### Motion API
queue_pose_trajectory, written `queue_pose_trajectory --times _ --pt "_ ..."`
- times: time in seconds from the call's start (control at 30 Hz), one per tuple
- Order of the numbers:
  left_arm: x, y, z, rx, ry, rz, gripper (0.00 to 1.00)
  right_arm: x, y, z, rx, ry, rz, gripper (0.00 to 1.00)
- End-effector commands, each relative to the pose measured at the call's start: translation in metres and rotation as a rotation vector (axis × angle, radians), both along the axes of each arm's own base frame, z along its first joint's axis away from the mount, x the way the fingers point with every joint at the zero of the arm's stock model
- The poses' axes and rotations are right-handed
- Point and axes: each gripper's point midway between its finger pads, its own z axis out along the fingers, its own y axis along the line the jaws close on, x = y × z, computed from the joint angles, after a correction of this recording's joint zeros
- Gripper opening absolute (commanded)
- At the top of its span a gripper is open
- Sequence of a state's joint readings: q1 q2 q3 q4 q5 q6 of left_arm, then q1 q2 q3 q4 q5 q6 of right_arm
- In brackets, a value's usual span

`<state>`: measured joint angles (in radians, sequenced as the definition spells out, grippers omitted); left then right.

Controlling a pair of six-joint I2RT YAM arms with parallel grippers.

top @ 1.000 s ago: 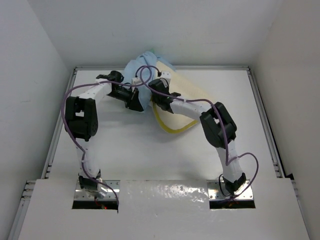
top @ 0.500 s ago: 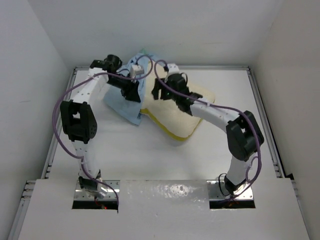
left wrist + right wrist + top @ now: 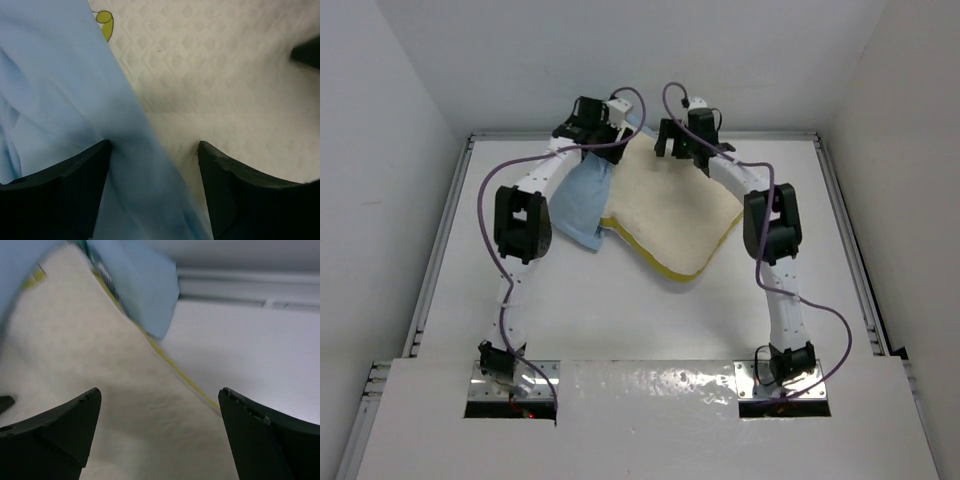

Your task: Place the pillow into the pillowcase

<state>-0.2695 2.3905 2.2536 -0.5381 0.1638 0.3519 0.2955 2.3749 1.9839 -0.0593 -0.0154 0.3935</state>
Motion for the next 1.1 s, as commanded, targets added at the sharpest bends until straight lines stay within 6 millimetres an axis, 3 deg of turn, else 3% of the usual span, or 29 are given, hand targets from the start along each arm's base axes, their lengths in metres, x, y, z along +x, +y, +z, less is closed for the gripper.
queue_pose_trajectory --times 0.0,0.03,0.1,0.13,0.17,0.2,0.23,0.27,0.3,0.37,0.4,0.43,0.47,0.5,0.53,0.6,0.63,0.7,0.77,0.9,0.97,1.0,1.07 --pt "0.032 0.014 0.025 0.055 -0.157 0.176 0.66 0.009 0.043 -0.005 0.112 -0.049 0.114 0.99" --pt "0.032 0.014 0.022 0.052 -0.151 0.176 0.62 0.007 0.050 -0.027 0.129 -0.005 0.137 0.98" --pt "0.030 0.010 0.010 0.044 -0.123 0.157 0.55 -0.012 0.067 -0.043 0.172 0.072 0.216 0.81" --pt "0.027 0.003 0.007 0.018 -0.105 0.117 0.53 -0.034 0.071 -0.059 0.152 0.124 0.251 0.73" --pt "0.023 -0.003 0.001 0.005 -0.085 0.082 0.43 -0.048 0.071 -0.065 0.129 0.144 0.261 0.53" --pt "0.018 -0.008 -0.007 -0.006 -0.058 0.051 0.38 -0.065 0.078 -0.067 0.112 0.151 0.282 0.40" --pt "0.011 -0.020 -0.011 -0.045 -0.032 -0.011 0.28 -0.099 0.071 -0.075 0.092 0.192 0.294 0.27" --pt "0.007 -0.023 -0.009 -0.060 -0.025 -0.036 0.05 -0.110 0.074 -0.069 0.099 0.158 0.315 0.18" --pt "-0.001 -0.028 -0.011 -0.082 -0.002 -0.059 0.00 -0.142 0.075 -0.063 0.097 0.153 0.341 0.06" --pt "-0.013 -0.036 -0.006 -0.119 0.024 -0.121 0.00 -0.175 0.082 -0.057 0.093 0.151 0.370 0.00" --pt "-0.016 -0.033 -0.001 -0.117 0.027 -0.122 0.00 -0.189 0.084 -0.051 0.092 0.144 0.383 0.00" --pt "-0.028 -0.044 0.013 -0.182 0.042 -0.199 0.00 -0.214 0.079 -0.064 0.078 0.178 0.396 0.00" --pt "-0.044 -0.051 0.041 -0.217 0.028 -0.261 0.00 -0.224 0.080 -0.043 0.082 0.138 0.410 0.05" --pt "-0.065 -0.063 0.047 -0.263 0.052 -0.373 0.00 -0.242 0.080 -0.048 0.084 0.157 0.421 0.43" --pt "-0.086 -0.066 0.066 -0.279 0.044 -0.421 0.00 -0.246 0.080 -0.028 0.119 0.132 0.425 0.58" --pt "-0.108 -0.076 0.085 -0.304 0.047 -0.497 0.00 -0.244 0.070 -0.017 0.138 0.118 0.378 0.77" --pt "-0.117 -0.075 0.087 -0.311 0.082 -0.495 0.00 -0.240 0.066 -0.011 0.167 0.108 0.342 0.81" --pt "-0.125 -0.077 0.083 -0.327 0.119 -0.489 0.00 -0.217 0.044 0.003 0.229 0.070 0.241 0.84" --pt "-0.128 -0.080 0.077 -0.320 0.129 -0.488 0.00 -0.206 0.035 0.008 0.272 0.064 0.182 0.84" --pt "-0.139 -0.096 0.073 -0.349 0.149 -0.521 0.00 -0.173 0.024 -0.006 0.345 0.102 0.051 0.83" --pt "-0.129 -0.097 0.068 -0.333 0.128 -0.498 0.00 -0.161 0.022 -0.012 0.386 0.118 0.032 0.83" --pt "-0.125 -0.099 0.067 -0.322 0.114 -0.490 0.02 -0.150 0.025 -0.014 0.431 0.116 0.024 0.83" --pt "-0.104 -0.096 0.046 -0.274 0.101 -0.431 0.23 -0.136 0.027 -0.012 0.480 0.091 0.025 0.84"
